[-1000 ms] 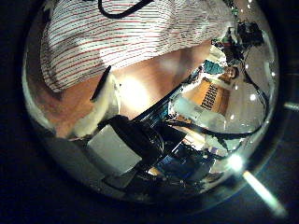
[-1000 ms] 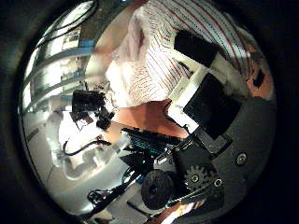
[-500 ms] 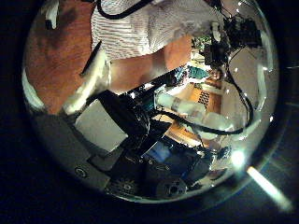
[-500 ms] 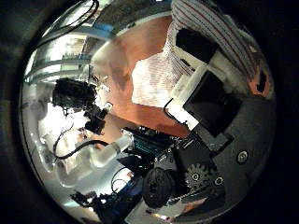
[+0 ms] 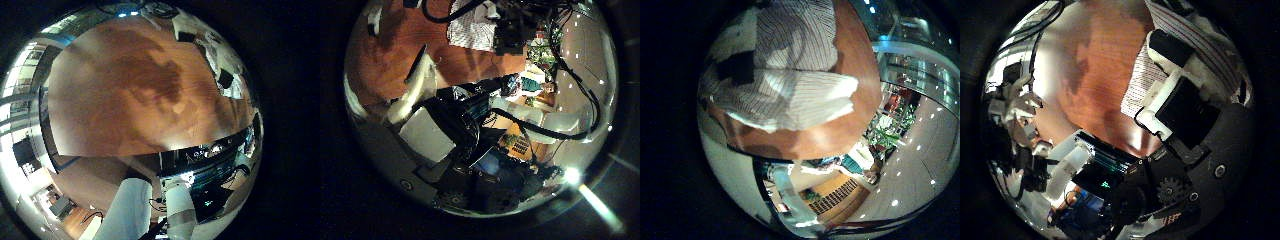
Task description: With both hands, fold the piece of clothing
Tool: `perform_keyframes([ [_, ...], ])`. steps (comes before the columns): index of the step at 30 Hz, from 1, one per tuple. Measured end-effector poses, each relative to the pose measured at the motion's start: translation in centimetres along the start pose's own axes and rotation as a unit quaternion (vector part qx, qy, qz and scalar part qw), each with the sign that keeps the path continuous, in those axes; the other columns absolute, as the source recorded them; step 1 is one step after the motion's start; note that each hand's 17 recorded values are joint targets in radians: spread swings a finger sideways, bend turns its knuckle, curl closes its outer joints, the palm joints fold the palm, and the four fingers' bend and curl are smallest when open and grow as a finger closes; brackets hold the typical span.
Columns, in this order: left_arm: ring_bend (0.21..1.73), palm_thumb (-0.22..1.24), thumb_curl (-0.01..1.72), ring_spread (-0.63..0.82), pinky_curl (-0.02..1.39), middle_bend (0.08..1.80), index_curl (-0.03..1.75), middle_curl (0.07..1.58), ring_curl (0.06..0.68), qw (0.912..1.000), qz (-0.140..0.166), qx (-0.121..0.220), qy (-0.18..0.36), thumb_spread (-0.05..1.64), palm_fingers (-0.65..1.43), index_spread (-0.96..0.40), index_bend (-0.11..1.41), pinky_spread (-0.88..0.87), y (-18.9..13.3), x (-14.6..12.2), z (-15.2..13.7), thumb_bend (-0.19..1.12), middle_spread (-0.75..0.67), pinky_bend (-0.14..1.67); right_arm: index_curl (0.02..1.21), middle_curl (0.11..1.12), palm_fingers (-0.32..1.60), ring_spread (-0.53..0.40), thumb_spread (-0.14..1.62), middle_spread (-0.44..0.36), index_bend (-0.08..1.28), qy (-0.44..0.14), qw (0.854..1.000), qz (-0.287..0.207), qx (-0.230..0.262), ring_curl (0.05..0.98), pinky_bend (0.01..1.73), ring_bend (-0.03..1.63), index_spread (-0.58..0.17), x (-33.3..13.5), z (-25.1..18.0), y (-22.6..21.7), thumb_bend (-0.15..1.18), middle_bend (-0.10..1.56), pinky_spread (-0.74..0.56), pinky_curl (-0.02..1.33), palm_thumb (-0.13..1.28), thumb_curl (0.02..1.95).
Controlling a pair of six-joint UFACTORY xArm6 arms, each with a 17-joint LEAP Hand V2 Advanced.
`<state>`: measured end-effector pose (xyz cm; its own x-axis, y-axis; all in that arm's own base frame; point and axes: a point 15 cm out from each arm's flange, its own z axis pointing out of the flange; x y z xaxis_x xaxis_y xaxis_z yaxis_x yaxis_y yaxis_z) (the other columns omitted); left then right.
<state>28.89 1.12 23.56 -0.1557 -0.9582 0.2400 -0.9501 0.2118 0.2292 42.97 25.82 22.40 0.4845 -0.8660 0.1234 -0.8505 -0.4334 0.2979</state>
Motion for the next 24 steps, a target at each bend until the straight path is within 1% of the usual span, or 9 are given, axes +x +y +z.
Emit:
perform_keyframes([
  [1,0.8,0.67,0.41,-0.26,0.49,0.31,0.77,0.55,0.396,1.0,-0.001,0.001,0.0,1.21,0.42,-0.23,0.23,-0.02,-0.1,0.0,0.0,-0.01,-0.11,0.26,0.83,0.67,0.7,-0.225,1.16,-0.161,0.66,-0.002,1.0,-0.002,0.005,0.636,1.27,1.39,-0.322,0.1,-0.5,0.1,-0.03,1.14,-0.32,0.81,0.8,0.72],
  [2,0.8,0.67,0.41,-0.26,0.49,0.31,0.78,0.56,0.397,1.0,0.0,0.0,0.0,1.21,0.42,-0.23,0.23,-0.02,-0.1,0.0,0.0,-0.01,-0.11,0.27,0.82,0.67,0.68,-0.235,1.17,-0.168,0.6,-0.004,1.0,-0.005,0.009,0.629,1.28,1.39,-0.334,0.2,-0.9,0.3,-0.02,1.13,-0.35,0.79,0.8,0.71],
  [3,0.8,0.67,0.41,-0.26,0.49,0.31,0.78,0.56,0.399,1.0,-0.001,0.001,0.0,1.21,0.42,-0.23,0.23,-0.02,-0.3,0.0,-0.1,-0.01,-0.11,0.27,0.75,0.63,0.41,-0.255,1.17,-0.176,0.42,-0.004,1.0,-0.009,0.013,0.614,1.3,1.38,-0.354,0.3,-1.3,0.5,-0.02,1.0,-0.39,0.78,0.79,0.7],
  [6,0.8,0.67,0.41,-0.26,0.49,0.31,0.79,0.57,0.403,1.0,0.002,-0.003,0.0,1.21,0.41,-0.23,0.23,-0.02,-0.8,0.0,0.1,-0.01,-0.11,0.27,0.67,0.55,0.15,-0.248,1.2,-0.17,0.31,-0.008,0.999,-0.025,0.029,0.583,1.29,1.31,-0.395,0.5,-3.0,1.5,-0.02,0.76,-0.37,0.75,0.79,0.67],
  [10,0.8,0.67,0.41,-0.26,0.49,0.31,0.8,0.59,0.409,1.0,0.004,-0.003,0.001,1.21,0.41,-0.24,0.24,-0.02,-1.3,0.1,-0.1,-0.01,-0.11,0.28,0.56,0.47,0.0,-0.185,1.21,-0.154,0.27,-0.026,0.998,-0.03,0.043,0.502,1.15,1.16,-0.431,1.2,-4.5,4.5,-0.01,0.58,-0.21,0.69,0.78,0.64],
  [14,0.81,0.67,0.41,-0.26,0.49,0.3,0.81,0.6,0.414,0.9999,0.01,-0.003,-0.002,1.21,0.41,-0.24,0.24,-0.03,-2.0,1.1,-0.4,-0.01,-0.11,0.28,0.51,0.43,0.04,-0.137,1.22,-0.147,0.24,-0.07,0.994,-0.026,0.075,0.447,1.07,1.09,-0.437,3.6,-6.7,7.9,-0.01,0.52,-0.06,0.64,0.8,0.61],
  [17,0.81,0.67,0.42,-0.26,0.49,0.3,0.82,0.6,0.418,0.9999,0.013,-0.003,-0.008,1.21,0.4,-0.24,0.24,-0.03,-2.1,1.7,-0.9,-0.01,-0.11,0.29,0.49,0.41,0.1,-0.121,1.23,-0.164,0.26,-0.095,0.989,-0.002,0.111,0.421,1.01,1.05,-0.431,6.6,-8.6,10.2,0.0,0.5,0.02,0.6,0.82,0.61],
  [21,0.8,0.67,0.42,-0.25,0.5,0.29,0.83,0.61,0.419,0.9998,0.018,-0.007,-0.011,1.21,0.4,-0.25,0.24,-0.03,-1.9,3.0,-2.2,-0.01,-0.11,0.3,0.48,0.41,0.18,-0.112,1.26,-0.135,0.29,-0.104,0.984,0.046,0.134,0.398,0.91,1.01,-0.429,10.8,-9.7,13.3,0.0,0.51,0.12,0.56,0.85,0.59],
  [24,0.79,0.67,0.42,-0.25,0.5,0.28,0.83,0.62,0.42,0.9996,0.019,-0.011,-0.015,1.21,0.39,-0.25,0.25,-0.03,-1.6,4.5,-3.8,-0.01,-0.1,0.31,0.48,0.41,0.22,-0.111,1.27,-0.156,0.31,-0.104,0.983,0.067,0.134,0.384,0.84,0.99,-0.432,12.3,-9.7,15.3,-0.01,0.51,0.17,0.52,0.85,0.58],
])
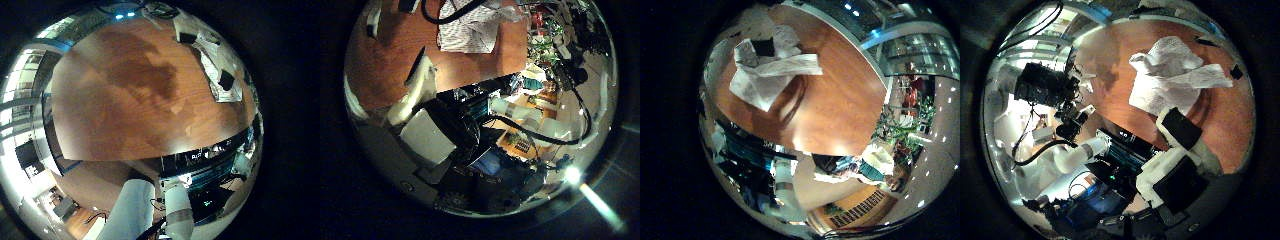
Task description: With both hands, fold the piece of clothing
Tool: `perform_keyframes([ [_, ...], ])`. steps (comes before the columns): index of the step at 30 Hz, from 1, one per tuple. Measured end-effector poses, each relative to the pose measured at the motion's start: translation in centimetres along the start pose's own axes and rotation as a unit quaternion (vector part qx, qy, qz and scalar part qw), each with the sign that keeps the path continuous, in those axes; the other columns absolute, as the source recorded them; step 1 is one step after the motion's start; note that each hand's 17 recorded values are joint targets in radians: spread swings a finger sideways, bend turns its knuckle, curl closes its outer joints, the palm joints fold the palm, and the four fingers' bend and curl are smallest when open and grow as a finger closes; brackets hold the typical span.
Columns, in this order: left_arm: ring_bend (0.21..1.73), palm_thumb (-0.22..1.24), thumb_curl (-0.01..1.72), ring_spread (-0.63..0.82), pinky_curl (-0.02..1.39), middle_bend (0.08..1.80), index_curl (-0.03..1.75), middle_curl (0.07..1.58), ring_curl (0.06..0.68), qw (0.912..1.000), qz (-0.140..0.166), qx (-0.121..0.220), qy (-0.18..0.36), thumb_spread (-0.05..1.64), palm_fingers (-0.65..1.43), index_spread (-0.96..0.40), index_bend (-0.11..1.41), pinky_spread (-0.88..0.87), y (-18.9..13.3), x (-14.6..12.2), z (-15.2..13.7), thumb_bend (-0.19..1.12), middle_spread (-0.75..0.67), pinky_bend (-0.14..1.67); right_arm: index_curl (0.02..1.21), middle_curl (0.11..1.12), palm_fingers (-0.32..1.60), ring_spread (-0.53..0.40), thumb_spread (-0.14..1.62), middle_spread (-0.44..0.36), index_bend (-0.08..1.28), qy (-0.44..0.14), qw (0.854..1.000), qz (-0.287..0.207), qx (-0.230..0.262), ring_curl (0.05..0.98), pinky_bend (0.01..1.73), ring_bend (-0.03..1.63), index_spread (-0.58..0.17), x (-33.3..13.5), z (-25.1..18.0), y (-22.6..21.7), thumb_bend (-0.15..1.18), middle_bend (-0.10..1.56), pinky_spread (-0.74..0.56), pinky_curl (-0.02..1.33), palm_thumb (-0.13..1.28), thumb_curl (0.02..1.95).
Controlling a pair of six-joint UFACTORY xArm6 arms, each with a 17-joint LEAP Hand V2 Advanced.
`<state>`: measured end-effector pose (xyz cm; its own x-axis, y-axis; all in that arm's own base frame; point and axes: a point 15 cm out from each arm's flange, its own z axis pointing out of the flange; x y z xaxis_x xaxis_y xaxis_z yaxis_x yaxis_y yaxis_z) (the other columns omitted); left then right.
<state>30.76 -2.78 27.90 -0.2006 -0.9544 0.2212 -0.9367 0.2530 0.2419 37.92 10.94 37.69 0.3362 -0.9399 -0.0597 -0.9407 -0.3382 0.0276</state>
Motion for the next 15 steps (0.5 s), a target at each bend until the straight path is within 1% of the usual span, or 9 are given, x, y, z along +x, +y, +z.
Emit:
perform_keyframes([
  [3,0.78,0.66,0.41,-0.23,0.51,0.25,0.84,0.61,0.419,1.0,-0.003,-0.006,-0.004,1.21,0.38,-0.25,0.26,-0.03,0.2,1.4,-1.2,-0.02,-0.09,0.33,0.48,0.4,0.24,-0.107,1.3,-0.165,0.33,-0.001,1.0,0.013,-0.022,0.372,0.77,0.97,-0.436,0.9,-0.2,2.1,-0.01,0.51,0.22,0.49,0.84,0.57],
  [6,0.75,0.66,0.41,-0.2,0.51,0.23,0.85,0.61,0.411,0.9997,-0.008,-0.017,-0.014,1.21,0.37,-0.25,0.28,-0.03,0.6,2.0,-1.9,-0.02,-0.07,0.34,0.47,0.4,0.24,-0.097,1.33,-0.154,0.34,0.008,0.998,0.015,-0.057,0.356,0.7,0.93,-0.439,2.0,0.0,4.1,-0.02,0.52,0.26,0.46,0.79,0.54],
  [8,0.73,0.66,0.41,-0.18,0.51,0.22,0.85,0.6,0.406,0.9994,-0.012,-0.024,-0.021,1.21,0.36,-0.25,0.28,-0.03,0.9,1.8,-1.8,-0.01,-0.06,0.35,0.47,0.4,0.24,-0.087,1.35,-0.141,0.34,0.012,0.997,0.013,-0.073,0.345,0.66,0.9,-0.434,2.4,0.2,4.8,-0.02,0.52,0.28,0.44,0.76,0.53],
  [12,0.7,0.65,0.41,-0.13,0.52,0.19,0.85,0.59,0.395,0.9988,-0.021,-0.036,-0.025,1.22,0.34,-0.24,0.29,-0.02,2.2,1.8,-1.3,-0.02,-0.03,0.35,0.46,0.4,0.26,-0.069,1.38,-0.123,0.34,0.007,0.996,0.012,-0.083,0.323,0.6,0.86,-0.431,2.1,0.6,5.1,-0.02,0.51,0.31,0.4,0.71,0.49],
  [15,0.69,0.64,0.41,-0.11,0.51,0.19,0.85,0.58,0.388,0.9988,-0.02,-0.037,-0.024,1.22,0.33,-0.24,0.29,-0.01,3.1,2.1,-0.7,-0.02,-0.02,0.35,0.46,0.39,0.27,-0.062,1.39,-0.134,0.34,0.002,0.993,0.01,-0.116,0.312,0.57,0.83,-0.43,1.8,1.8,6.5,-0.02,0.49,0.34,0.38,0.67,0.47],
])
